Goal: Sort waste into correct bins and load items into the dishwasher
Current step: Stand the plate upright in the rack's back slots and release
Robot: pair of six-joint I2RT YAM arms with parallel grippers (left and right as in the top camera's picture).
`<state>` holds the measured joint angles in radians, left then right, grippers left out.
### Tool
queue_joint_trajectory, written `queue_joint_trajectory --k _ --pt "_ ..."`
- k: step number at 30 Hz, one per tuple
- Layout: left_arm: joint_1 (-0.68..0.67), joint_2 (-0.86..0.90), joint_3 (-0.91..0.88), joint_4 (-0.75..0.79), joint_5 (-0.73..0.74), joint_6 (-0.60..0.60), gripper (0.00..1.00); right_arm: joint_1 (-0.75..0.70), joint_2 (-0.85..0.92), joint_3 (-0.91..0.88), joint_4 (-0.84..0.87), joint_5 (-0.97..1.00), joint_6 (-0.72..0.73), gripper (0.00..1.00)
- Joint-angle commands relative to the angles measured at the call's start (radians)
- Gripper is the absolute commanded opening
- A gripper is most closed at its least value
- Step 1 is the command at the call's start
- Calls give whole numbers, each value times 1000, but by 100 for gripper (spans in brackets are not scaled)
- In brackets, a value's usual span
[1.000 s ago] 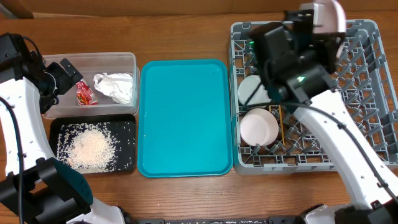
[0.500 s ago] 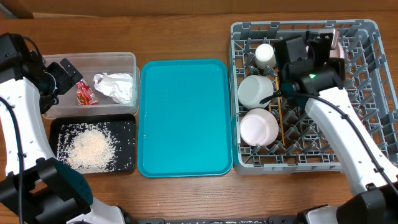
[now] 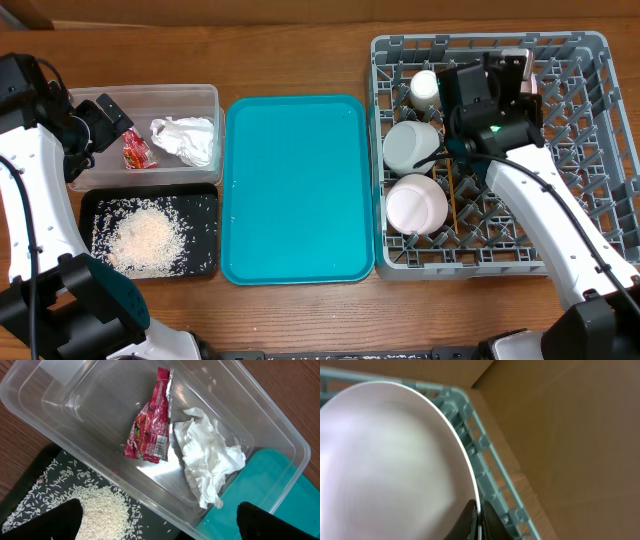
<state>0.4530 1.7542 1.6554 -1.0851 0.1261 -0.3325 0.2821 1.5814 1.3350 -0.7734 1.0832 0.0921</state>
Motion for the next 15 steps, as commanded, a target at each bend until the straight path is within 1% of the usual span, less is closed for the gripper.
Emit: queue_joint_trajectory --k 1,3,9,15 --pt "-4 -27 -2 0 -6 22 100 -2 2 0 76 78 -203 4" --pt "-4 -27 -2 0 -6 22 100 -2 2 0 92 70 -238 4" --pt "-4 -27 -2 0 -6 22 100 -2 13 -1 85 30 -252 4" --pt "-4 -27 -2 0 -6 22 100 -2 73 -1 85 18 -285 4"
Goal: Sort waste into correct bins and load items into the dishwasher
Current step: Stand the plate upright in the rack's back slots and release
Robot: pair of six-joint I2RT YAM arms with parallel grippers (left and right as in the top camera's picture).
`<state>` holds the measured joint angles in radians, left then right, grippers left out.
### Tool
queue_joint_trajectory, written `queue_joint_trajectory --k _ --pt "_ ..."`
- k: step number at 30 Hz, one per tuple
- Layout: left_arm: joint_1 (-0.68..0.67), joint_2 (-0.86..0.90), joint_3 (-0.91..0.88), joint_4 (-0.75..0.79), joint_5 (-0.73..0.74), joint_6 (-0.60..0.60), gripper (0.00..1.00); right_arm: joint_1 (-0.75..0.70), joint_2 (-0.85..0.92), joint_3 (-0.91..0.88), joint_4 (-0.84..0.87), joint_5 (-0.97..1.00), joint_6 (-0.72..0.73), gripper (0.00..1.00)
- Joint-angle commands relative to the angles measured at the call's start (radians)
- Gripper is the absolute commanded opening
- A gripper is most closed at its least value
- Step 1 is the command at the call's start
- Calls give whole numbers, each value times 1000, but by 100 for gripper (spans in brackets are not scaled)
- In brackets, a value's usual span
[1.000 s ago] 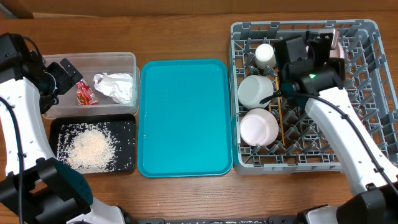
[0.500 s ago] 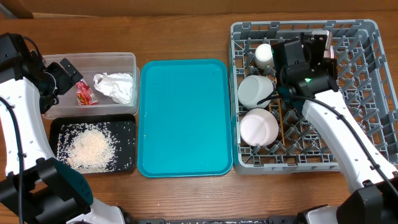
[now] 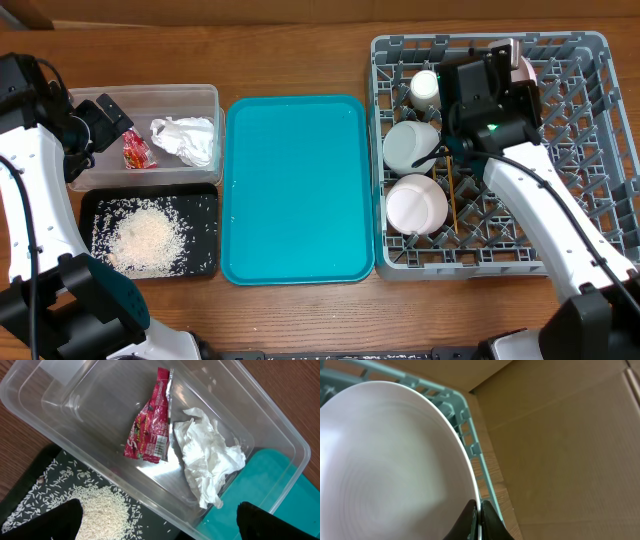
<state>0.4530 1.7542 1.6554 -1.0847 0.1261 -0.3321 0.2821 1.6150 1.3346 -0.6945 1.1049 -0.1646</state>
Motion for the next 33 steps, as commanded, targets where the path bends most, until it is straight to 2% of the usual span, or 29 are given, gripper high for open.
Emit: queue_joint_trajectory --k 1,12,16,18,21,24,33 --pt "-4 -27 -2 0 -6 22 100 -2 51 0 5 -3 -28 4" --pt "-4 -27 -2 0 -6 22 100 39 85 0 55 -23 -27 6" --pt "-4 -27 -2 0 -6 22 100 46 85 0 66 -116 -27 15" --pt "-4 -27 -2 0 -6 22 100 46 85 0 65 -163 -27 23" --pt "-4 -27 -2 0 -6 22 100 46 85 0 66 -174 -27 28" --pt "-4 -27 -2 0 -6 22 100 46 85 0 86 -174 -27 39" --pt "-4 -27 -2 0 -6 22 100 85 67 17 147 -221 -18 51"
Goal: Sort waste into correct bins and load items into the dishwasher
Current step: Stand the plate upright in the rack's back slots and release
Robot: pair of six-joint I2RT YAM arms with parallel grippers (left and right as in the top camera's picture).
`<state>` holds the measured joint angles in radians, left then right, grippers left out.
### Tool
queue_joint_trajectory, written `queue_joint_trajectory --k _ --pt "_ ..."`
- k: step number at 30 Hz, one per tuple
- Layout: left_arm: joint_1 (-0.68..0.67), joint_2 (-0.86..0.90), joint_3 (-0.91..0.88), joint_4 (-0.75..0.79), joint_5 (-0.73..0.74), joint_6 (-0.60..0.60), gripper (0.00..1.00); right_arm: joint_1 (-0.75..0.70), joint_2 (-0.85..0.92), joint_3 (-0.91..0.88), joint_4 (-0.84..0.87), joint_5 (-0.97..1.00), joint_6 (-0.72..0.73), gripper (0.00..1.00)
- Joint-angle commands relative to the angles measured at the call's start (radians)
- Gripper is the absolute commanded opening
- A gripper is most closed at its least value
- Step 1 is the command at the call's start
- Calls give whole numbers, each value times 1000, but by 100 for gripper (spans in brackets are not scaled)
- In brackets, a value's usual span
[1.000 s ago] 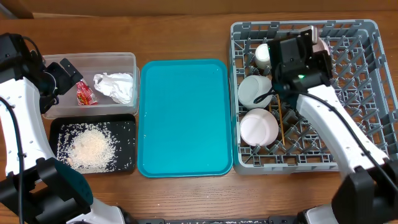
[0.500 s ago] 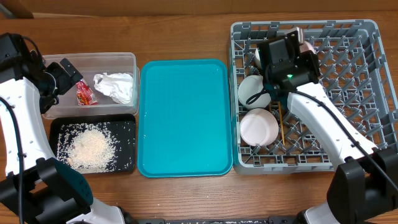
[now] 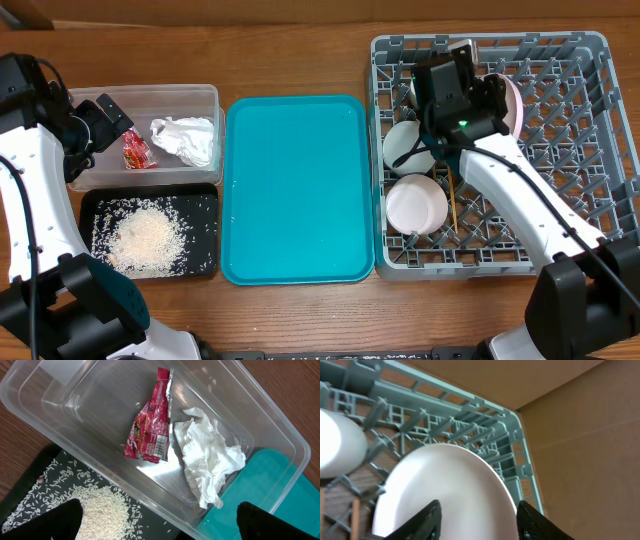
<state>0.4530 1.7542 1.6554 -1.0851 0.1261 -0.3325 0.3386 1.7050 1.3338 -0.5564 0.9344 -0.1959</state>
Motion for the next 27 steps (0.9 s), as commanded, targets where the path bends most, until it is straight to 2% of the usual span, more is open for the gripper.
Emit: queue_joint_trajectory --k 1,3,7,8,10,12,27 --pt "-4 -27 -2 0 -6 22 100 37 -28 18 8 -94 13 52" --pt "-4 -27 -2 0 -6 22 100 61 -35 19 0 -225 17 54" --pt "-4 -27 -2 0 -6 22 100 100 -40 19 -17 -632 112 54" --pt "-4 -27 -2 0 -6 22 100 101 -40 19 -12 -780 146 61" --pt "-4 -27 -2 0 -6 22 100 101 -40 19 -5 -918 148 76" --pt "-4 -27 -2 0 -6 22 100 101 -40 19 -3 -986 148 100" --pt "-4 -27 -2 0 -6 22 100 99 -40 18 -21 -1000 148 100"
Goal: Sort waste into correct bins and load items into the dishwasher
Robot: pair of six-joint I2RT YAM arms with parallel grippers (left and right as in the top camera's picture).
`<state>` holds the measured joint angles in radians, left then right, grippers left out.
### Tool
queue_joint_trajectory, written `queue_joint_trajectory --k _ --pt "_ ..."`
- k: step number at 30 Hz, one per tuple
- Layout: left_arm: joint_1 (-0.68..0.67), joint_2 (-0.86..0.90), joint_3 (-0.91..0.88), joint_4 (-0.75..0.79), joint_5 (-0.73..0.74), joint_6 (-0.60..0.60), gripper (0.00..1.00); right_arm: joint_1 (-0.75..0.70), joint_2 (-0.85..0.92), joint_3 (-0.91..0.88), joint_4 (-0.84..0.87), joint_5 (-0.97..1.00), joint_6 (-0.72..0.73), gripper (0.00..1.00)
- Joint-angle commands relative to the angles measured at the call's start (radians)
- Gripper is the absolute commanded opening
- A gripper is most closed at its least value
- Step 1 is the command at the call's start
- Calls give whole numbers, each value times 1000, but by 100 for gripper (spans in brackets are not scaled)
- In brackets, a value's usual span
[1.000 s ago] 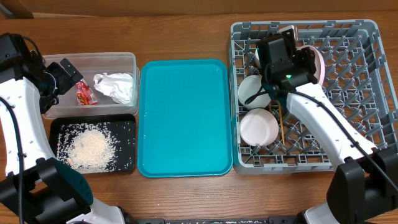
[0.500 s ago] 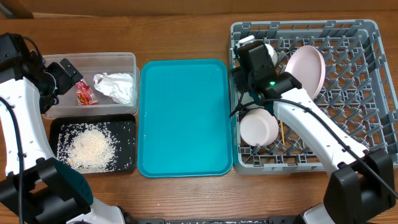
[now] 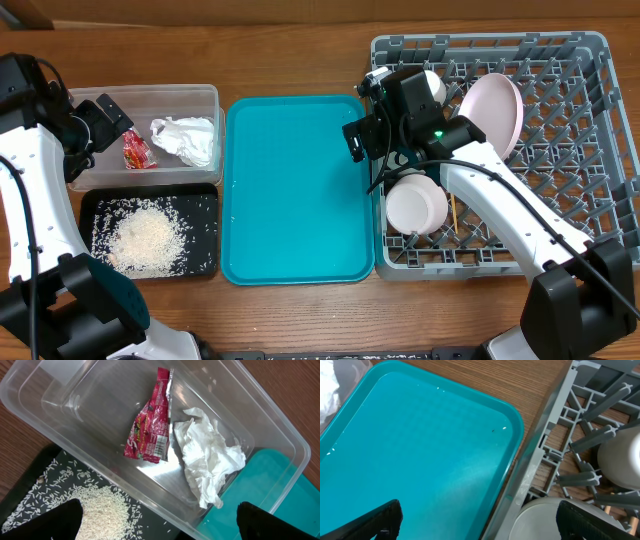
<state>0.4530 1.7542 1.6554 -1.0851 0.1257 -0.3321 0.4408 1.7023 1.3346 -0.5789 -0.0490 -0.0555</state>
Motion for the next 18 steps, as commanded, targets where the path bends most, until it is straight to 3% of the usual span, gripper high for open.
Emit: queue_joint_trajectory --k 1,10,18 --pt "-4 -27 -2 0 -6 22 100 -3 -38 18 2 -17 7 100" --pt "-4 -27 -2 0 -6 22 100 -4 -56 14 -3 -12 6 100" --pt "-4 -27 -2 0 -6 22 100 -5 -261 14 -63 40 3 100"
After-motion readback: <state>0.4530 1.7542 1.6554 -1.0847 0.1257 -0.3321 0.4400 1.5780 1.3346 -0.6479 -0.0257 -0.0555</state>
